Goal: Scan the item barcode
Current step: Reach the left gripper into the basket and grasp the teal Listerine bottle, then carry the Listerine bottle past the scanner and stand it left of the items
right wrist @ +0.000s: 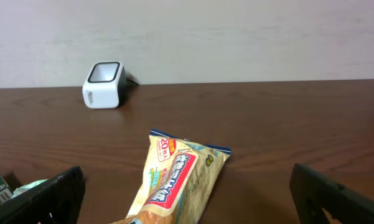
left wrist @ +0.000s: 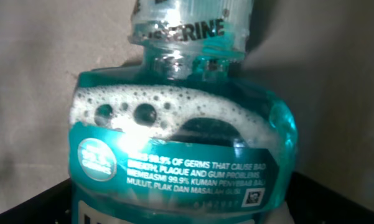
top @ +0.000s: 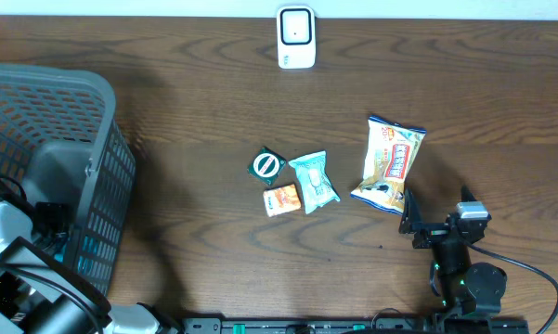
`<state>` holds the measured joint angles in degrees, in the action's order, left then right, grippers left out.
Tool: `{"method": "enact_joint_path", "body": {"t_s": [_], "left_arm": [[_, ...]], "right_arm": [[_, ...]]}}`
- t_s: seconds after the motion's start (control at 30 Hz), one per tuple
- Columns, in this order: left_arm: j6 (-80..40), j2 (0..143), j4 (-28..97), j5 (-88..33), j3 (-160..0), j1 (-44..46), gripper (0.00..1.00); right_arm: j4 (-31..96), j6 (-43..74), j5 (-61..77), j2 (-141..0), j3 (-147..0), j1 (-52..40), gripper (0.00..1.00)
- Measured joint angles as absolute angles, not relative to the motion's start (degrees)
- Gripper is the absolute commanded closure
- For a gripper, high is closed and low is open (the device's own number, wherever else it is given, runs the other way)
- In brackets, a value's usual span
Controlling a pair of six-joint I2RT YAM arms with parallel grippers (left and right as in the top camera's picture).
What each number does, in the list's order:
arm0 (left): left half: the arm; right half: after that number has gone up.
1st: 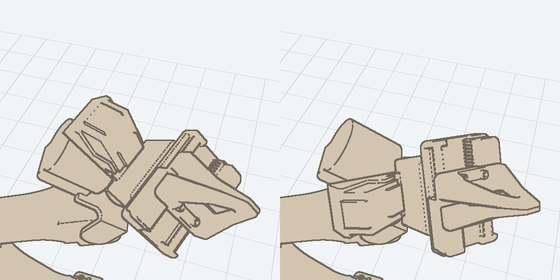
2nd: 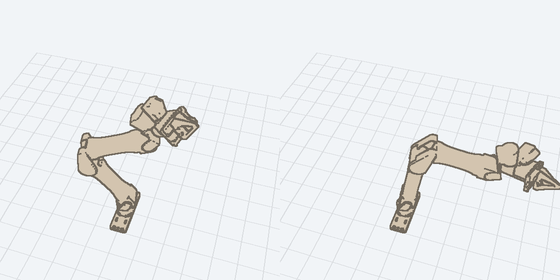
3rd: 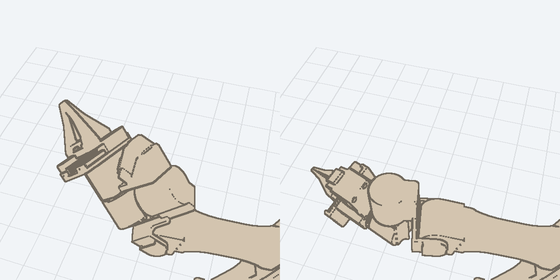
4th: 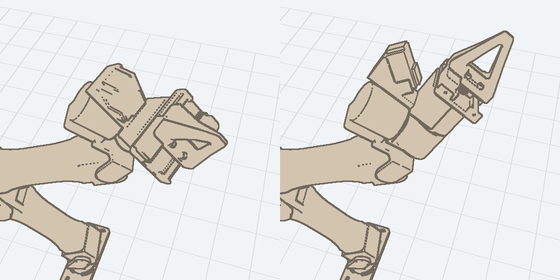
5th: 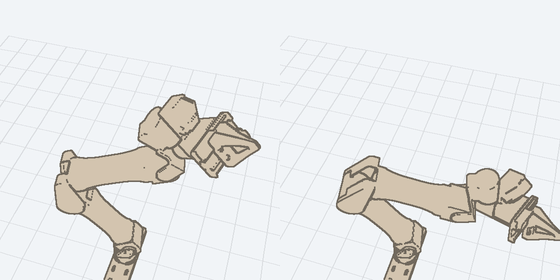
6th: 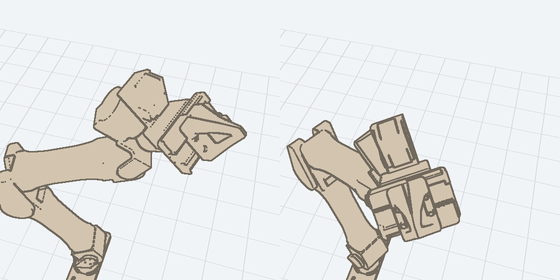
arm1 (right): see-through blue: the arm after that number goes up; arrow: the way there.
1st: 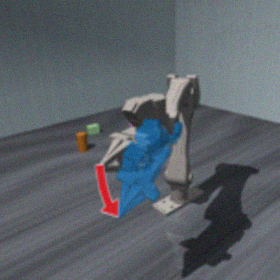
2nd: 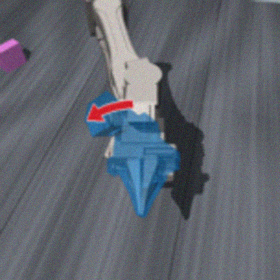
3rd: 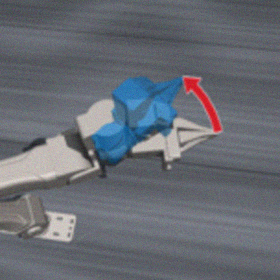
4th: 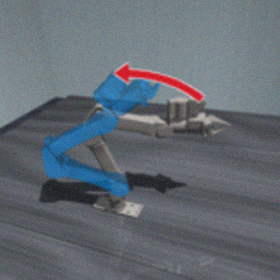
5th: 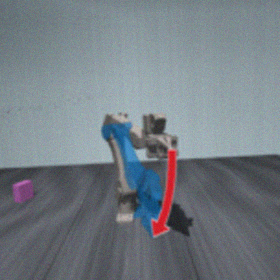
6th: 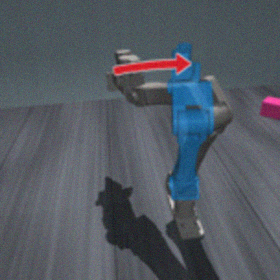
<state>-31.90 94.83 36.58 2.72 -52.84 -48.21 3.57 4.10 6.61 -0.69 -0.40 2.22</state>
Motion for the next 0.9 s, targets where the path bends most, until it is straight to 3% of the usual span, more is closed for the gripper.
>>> {"method": "enact_joint_path", "body": {"t_s": [0.03, 0.1, 0.33, 0.7, 0.9], "left_arm": [[-31.70, 94.83, 36.38, 2.72, -52.75, -48.23, 0.26], [-31.29, 94.87, 36.12, 2.24, -52.73, -48.07, 0.33], [-31.29, 95.07, 37.71, 2.26, -53.41, -47.59, 0.38], [-30.74, 100.36, 58.28, 1.43, -63.53, -47.57, 0.40], [-29.93, 97.36, 66.24, 1.37, -76.75, -47.55, 0.40]], "right_arm": [[3.60, 4.10, 6.61, -0.69, -0.40, 2.22, 0.01], [3.57, 4.10, 6.61, -0.69, -0.40, 2.22, 0.01], [3.60, 4.10, 6.61, -0.69, -0.40, 2.22, 0.01], [3.60, 4.10, 6.61, -0.69, -0.40, 2.22, 0.01], [3.57, 4.10, 6.61, -0.69, -0.40, 2.22, 0.01]]}}
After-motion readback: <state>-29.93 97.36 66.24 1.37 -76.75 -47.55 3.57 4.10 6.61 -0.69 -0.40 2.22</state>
